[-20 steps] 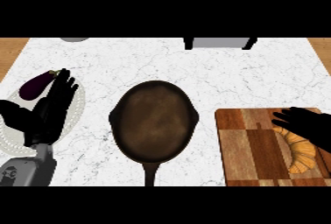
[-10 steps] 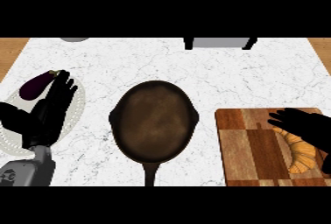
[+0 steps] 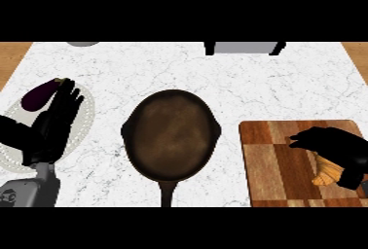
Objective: Pick the croissant from the cutting board and place it in the pan
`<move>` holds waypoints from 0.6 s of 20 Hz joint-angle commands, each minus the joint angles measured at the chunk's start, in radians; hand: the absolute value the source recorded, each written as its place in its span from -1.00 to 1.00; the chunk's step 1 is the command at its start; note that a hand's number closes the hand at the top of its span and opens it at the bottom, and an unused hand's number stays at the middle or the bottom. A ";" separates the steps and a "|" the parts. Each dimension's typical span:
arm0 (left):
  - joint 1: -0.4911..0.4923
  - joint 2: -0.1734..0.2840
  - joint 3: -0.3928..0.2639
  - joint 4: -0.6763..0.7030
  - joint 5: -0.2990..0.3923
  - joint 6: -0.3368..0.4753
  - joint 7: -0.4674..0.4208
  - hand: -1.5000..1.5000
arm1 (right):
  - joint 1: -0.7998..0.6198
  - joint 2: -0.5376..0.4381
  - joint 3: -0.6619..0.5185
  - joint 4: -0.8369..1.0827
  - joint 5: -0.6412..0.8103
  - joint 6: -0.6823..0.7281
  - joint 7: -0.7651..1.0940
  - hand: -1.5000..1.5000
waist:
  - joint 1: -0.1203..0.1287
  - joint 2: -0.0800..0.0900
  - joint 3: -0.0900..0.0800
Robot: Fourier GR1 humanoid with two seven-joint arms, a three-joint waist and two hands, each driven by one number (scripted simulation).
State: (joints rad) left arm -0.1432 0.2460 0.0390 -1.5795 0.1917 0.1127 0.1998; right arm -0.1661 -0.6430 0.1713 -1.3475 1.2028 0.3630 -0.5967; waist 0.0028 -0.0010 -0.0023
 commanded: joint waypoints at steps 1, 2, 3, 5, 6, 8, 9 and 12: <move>0.023 -0.031 -0.026 -0.041 -0.039 0.026 0.015 0.00 | -0.061 0.045 0.034 0.093 0.041 -0.051 -0.069 1.00 | 0.005 0.002 0.003; 0.000 -0.009 0.001 -0.023 -0.017 -0.003 0.031 0.00 | -0.052 0.045 0.026 0.072 0.037 -0.040 -0.080 1.00 | 0.002 0.001 0.003; -0.034 -0.061 -0.057 -0.045 -0.061 0.060 0.073 0.00 | -0.055 0.045 0.006 0.130 0.031 -0.092 -0.104 1.00 | 0.001 0.002 0.003; -0.046 -0.012 0.019 0.023 -0.026 0.000 0.019 0.00 | -0.016 0.088 0.015 0.036 0.035 -0.066 -0.061 1.00 | -0.004 0.001 0.002; -0.036 -0.032 -0.003 0.009 -0.037 0.008 0.025 0.00 | -0.051 0.076 0.000 0.120 0.040 -0.099 -0.109 1.00 | -0.001 0.002 0.003; 0.036 -0.049 -0.024 -0.053 -0.048 0.007 0.015 0.00 | -0.033 0.063 -0.033 0.090 0.011 -0.086 -0.136 1.00 | -0.001 0.001 0.002; -0.047 -0.032 0.014 0.028 -0.033 -0.005 0.016 0.00 | -0.060 0.109 -0.012 0.118 0.046 -0.077 -0.085 1.00 | -0.002 0.002 0.002; -0.014 -0.010 0.034 0.014 -0.022 -0.034 0.000 0.00 | -0.034 0.064 -0.061 0.115 -0.006 -0.078 -0.167 1.00 | -0.003 0.001 0.002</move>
State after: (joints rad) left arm -0.1510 0.2224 0.0493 -1.5898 0.1641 0.1025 0.2182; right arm -0.2161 -0.5901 0.1332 -1.2510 1.2286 0.2792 -0.7192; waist 0.0019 -0.0072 -0.0125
